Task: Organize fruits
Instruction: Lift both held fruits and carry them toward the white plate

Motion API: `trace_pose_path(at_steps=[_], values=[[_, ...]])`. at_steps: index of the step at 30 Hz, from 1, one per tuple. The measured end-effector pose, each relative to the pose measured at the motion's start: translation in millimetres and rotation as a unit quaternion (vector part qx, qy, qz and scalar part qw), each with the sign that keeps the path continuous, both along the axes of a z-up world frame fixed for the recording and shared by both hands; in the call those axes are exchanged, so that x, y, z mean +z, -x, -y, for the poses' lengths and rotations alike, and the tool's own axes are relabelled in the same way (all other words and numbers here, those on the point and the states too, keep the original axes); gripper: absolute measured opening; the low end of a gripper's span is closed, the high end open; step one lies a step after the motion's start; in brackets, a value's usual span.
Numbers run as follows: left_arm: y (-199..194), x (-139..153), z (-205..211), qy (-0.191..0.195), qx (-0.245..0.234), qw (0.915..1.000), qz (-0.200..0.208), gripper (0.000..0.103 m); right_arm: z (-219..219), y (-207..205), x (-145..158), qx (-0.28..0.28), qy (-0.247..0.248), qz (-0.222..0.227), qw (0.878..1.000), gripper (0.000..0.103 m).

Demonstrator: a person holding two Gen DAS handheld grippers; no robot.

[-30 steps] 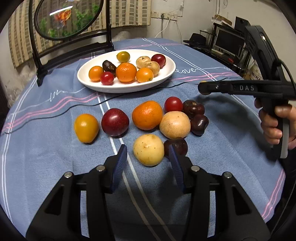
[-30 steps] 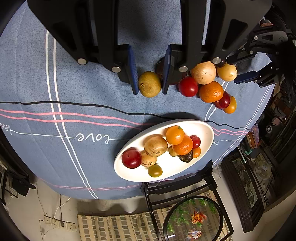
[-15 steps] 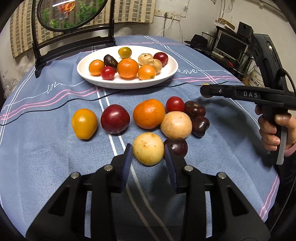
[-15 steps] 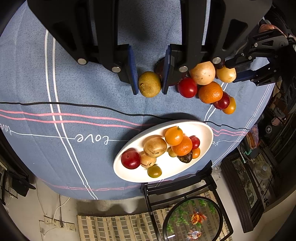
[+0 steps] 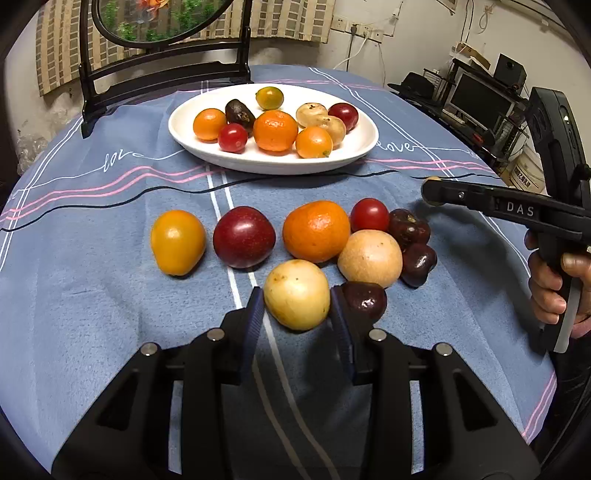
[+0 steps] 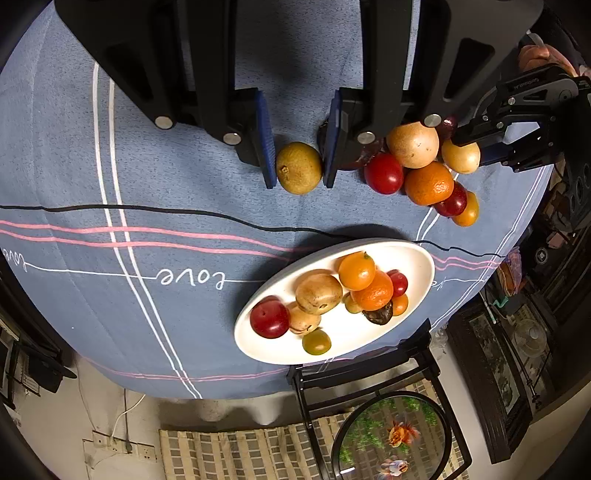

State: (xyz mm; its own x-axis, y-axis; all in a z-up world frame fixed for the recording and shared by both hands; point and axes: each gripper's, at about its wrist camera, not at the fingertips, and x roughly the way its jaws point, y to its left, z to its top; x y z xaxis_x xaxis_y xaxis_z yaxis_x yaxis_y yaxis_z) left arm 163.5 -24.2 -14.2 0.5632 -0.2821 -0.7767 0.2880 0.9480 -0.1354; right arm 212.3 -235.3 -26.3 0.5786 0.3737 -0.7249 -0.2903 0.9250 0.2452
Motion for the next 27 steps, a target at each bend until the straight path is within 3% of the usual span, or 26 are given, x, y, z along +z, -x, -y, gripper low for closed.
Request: trace_pose_path(at_steps=[10,17,24,27], values=[[9.4,8.1,1.2,-0.004,0.006,0.9996,0.028,0.037,7.2,5.9,8.8,-0.006,-0.021,0.019,1.0,0.026],[20.6,17.6,-4.1,0.013,0.014,0.9983,0.054,0.037,3.0,15.3,17.5,0.011,-0.033,0.054,0.998,0.026],[34.8,32.7,-8.6,0.045,0.01,0.9947,0.092,0.037,-9.6,32.3,29.4,0.039,-0.026,0.113,0.993,0.026],[30.4,39.3,-13.4,0.07,-0.007,0.9947,0.075,0.037,-8.1,26.1,24.5,0.048,-0.053,0.087,0.994,0.026]])
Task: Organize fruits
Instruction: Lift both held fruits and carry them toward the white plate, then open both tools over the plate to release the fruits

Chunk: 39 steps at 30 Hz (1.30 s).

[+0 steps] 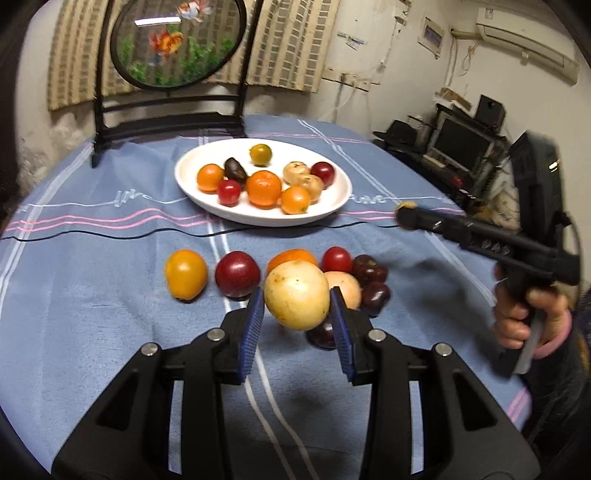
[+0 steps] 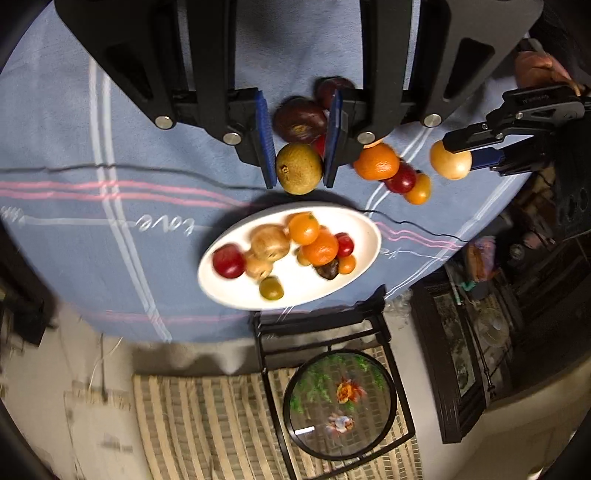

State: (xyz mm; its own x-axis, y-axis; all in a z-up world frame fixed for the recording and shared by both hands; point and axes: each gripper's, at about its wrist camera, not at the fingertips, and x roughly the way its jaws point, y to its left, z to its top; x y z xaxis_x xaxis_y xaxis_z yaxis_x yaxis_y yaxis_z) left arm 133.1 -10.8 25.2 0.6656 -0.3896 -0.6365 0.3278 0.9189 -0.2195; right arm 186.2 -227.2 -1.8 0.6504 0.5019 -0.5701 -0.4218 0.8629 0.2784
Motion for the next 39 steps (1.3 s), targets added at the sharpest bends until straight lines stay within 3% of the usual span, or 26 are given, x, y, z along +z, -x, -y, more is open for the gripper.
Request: trace_pose_path(at_steps=[3,6,14,19,24,35,36,37,38,39], values=[[-13.4,13.4,-5.8,0.004,-0.014,0.9998,-0.01,0.037,4.7,-11.2,-2.1,0.006,-0.044,-0.037,0.998,0.026],[-35.7,31.8,-7.4,-0.023,-0.008,0.9997,0.002,0.036,5.9,-24.3,3.8,-0.002,-0.068,-0.047,0.997,0.026],[-129.4,54.0,1.9,-0.041,0.009,0.9991,-0.003,0.037,-14.9,-93.1,13.0,-0.016,-0.08,-0.048,0.996,0.026],[-207.4,44.2,5.4,-0.039,0.03,0.998,-0.039,0.037,-36.0,-135.7,4.4,-0.006,-0.079,-0.07,0.994,0.026],[-254.5,20.7,2.7,-0.045,0.05,0.9952,-0.071,0.037,-55.8,-162.5,-5.8,0.015,-0.056,-0.08,0.995,0.026],[-283.7,-6.6,-3.6,-0.056,0.061,0.9916,-0.099,0.038,-79.0,-180.3,-14.3,0.051,-0.012,-0.081,0.995,0.028],[-282.5,-6.4,-4.6,-0.055,0.065,0.9913,-0.101,0.042,-78.9,-179.2,-12.9,0.05,-0.01,-0.08,0.995,0.035],[-280.1,-4.2,-5.6,-0.053,0.066,0.9913,-0.1,0.058,-77.7,-177.2,-10.4,0.045,-0.01,-0.077,0.996,0.043],[-275.6,0.2,-6.5,-0.052,0.07,0.9916,-0.095,0.066,-74.0,-173.0,-4.6,0.035,-0.015,-0.069,0.997,0.05],[-267.9,8.3,-8.6,-0.052,0.078,0.9925,-0.078,0.075,-70.1,-168.3,0.5,0.033,-0.024,-0.061,0.997,0.05]])
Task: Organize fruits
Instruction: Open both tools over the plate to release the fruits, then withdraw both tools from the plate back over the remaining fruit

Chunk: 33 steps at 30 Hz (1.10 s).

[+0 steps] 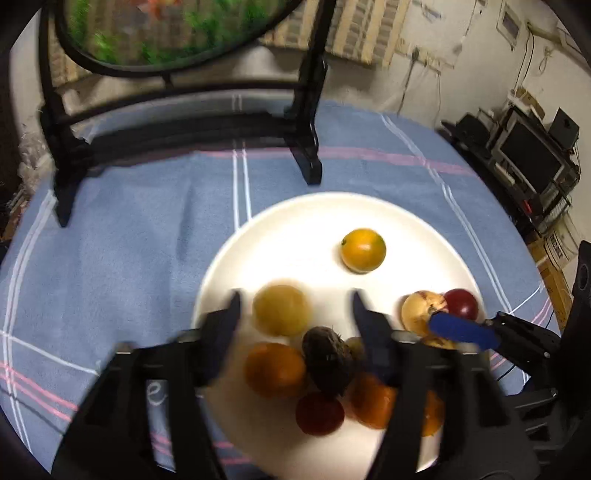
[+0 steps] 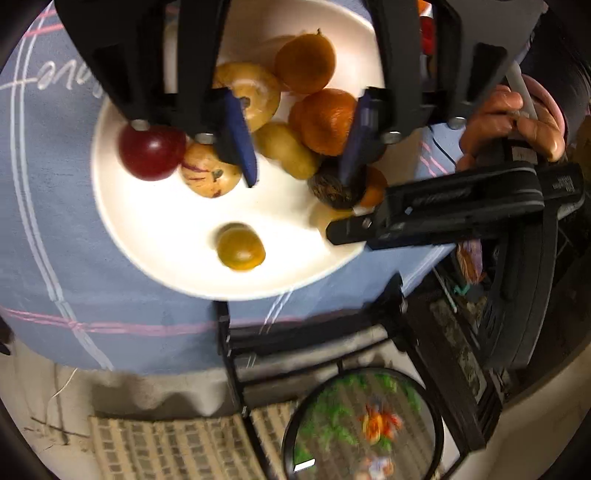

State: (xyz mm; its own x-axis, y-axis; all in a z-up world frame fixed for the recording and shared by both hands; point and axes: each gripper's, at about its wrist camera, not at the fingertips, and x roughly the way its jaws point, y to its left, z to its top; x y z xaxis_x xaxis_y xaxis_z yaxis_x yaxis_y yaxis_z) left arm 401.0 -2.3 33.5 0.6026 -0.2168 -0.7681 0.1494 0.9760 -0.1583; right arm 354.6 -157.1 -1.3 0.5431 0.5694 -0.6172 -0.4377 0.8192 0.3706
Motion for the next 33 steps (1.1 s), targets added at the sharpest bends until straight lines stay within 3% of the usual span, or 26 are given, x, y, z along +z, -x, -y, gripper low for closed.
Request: trace_pose_path(at_steps=[4,6,9,16,21,24,28,33], values=[[32.6,28.8,-3.8,-0.01,0.001,0.9992,0.039,0.094,14.6,21.4,18.3,0.0,-0.024,0.013,1.0,0.052],[58.2,41.7,-9.0,-0.006,0.009,0.9984,0.055,0.097,23.7,39.4,25.8,-0.004,-0.032,0.025,0.999,0.058],[99.8,48.2,-15.1,-0.009,0.014,0.9971,0.074,0.101,33.7,69.4,28.1,-0.003,-0.028,0.038,0.999,0.058],[200.4,19.3,-22.1,-0.005,0.027,0.9956,0.09,0.101,47.2,129.7,5.9,0.021,0.018,0.058,0.998,0.058],[255.7,-6.4,-6.1,-0.006,-0.017,0.995,0.098,0.101,53.2,165.5,-5.1,0.04,0.064,0.061,0.995,0.058],[274.5,-12.4,9.2,-0.031,-0.039,0.9926,0.111,0.101,51.6,187.0,-3.9,0.041,0.077,0.07,0.994,0.054],[286.7,-11.7,26.7,-0.071,-0.061,0.9857,0.14,0.101,46.0,196.8,-12.8,0.043,0.086,0.046,0.994,0.046],[282.5,-13.8,27.0,-0.067,-0.064,0.988,0.124,0.1,40.9,196.5,-29.7,0.049,0.106,-0.005,0.993,0.037]])
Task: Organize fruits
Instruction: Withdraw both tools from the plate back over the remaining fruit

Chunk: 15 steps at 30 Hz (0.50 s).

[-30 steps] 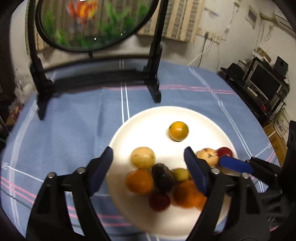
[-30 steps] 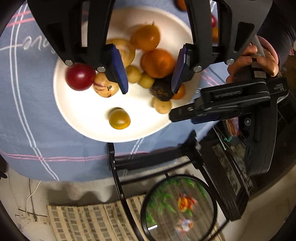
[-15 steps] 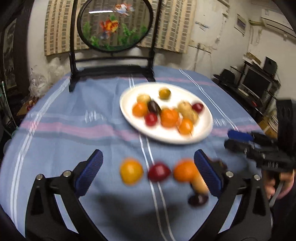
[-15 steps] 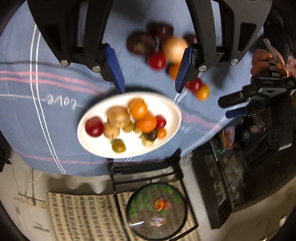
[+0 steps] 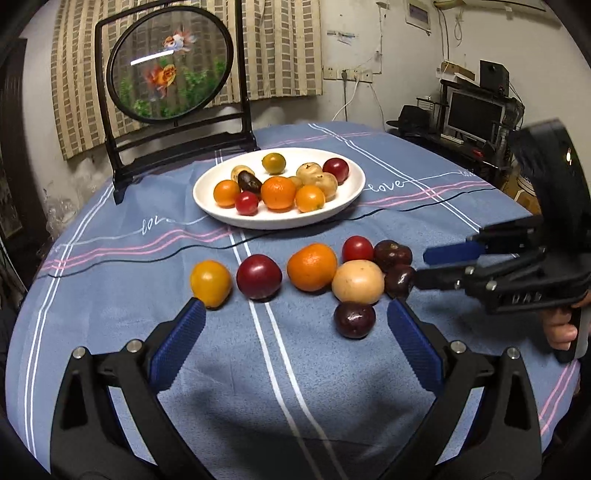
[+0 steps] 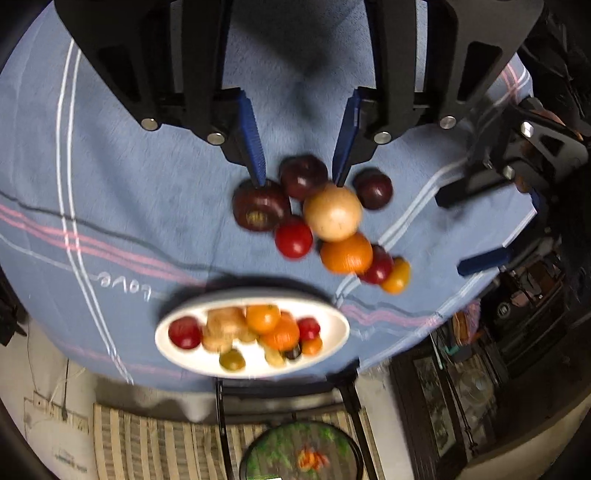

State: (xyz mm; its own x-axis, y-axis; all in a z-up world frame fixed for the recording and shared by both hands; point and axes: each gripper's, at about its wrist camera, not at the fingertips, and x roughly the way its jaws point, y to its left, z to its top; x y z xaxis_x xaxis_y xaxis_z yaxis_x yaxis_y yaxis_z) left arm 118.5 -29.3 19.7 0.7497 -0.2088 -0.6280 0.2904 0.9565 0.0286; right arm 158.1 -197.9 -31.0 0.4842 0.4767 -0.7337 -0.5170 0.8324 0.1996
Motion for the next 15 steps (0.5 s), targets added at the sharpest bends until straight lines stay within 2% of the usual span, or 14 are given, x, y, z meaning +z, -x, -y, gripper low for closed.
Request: trace_pose_path(at_steps=[7,15], values=[[-4.8,-4.9,-2.5,0.003,0.006,0.9998,-0.018,0.1,-1.8,-3.8,-9.4,0.007,-0.005,-0.027,1.0,0.037],[-0.2,-3.6,0.5,-0.003,-0.002,0.9999,-0.011,0.1,-6.4,-11.4,-14.8,0.002,-0.017,-0.045,0.999,0.036]])
